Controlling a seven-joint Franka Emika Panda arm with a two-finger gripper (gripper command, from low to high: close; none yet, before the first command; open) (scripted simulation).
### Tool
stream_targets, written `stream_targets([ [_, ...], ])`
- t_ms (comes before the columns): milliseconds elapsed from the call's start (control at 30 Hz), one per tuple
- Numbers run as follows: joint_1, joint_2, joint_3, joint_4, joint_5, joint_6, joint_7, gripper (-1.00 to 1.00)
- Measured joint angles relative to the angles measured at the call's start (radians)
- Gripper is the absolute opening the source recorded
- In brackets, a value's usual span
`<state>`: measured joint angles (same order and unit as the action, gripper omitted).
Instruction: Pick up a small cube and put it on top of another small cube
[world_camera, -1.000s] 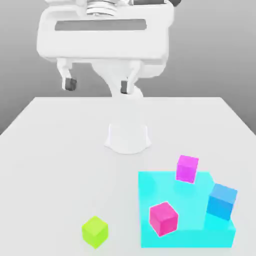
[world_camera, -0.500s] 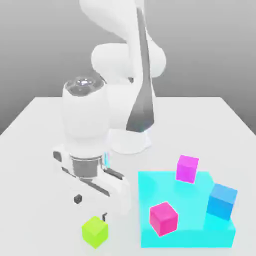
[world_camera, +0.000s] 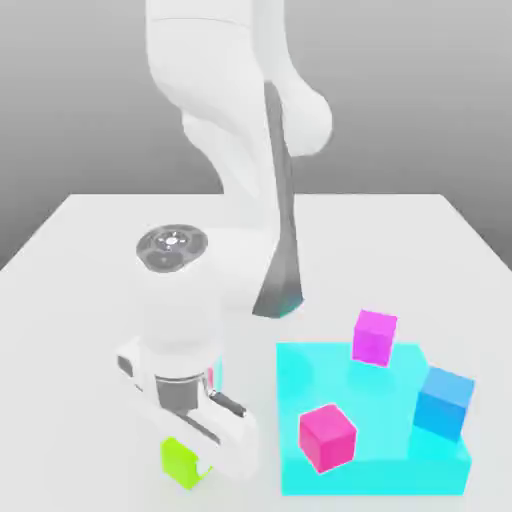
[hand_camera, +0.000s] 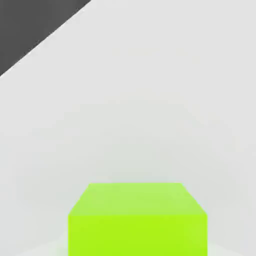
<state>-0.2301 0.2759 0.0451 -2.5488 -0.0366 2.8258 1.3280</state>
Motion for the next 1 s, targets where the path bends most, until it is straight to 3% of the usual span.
stream_targets([
  [367,0.151,-0.163,0.129,0.055,0.087,-0.199,0.276,-1.0],
  [667,0.387,-0.297,0.26,0.089,0.077,-0.375,0.557,-1.0],
  [800,0.498,-0.256,0.246,0.072,0.023,-0.327,0.606,-1.0],
  [867,0.47,-0.208,0.219,0.063,0.0,-0.272,0.624,-1.0],
  [900,0.466,-0.183,0.218,0.058,-0.011,-0.244,0.632,1.0],
  [1000,0.466,-0.183,0.218,0.058,-0.011,-0.244,0.632,1.0],
])
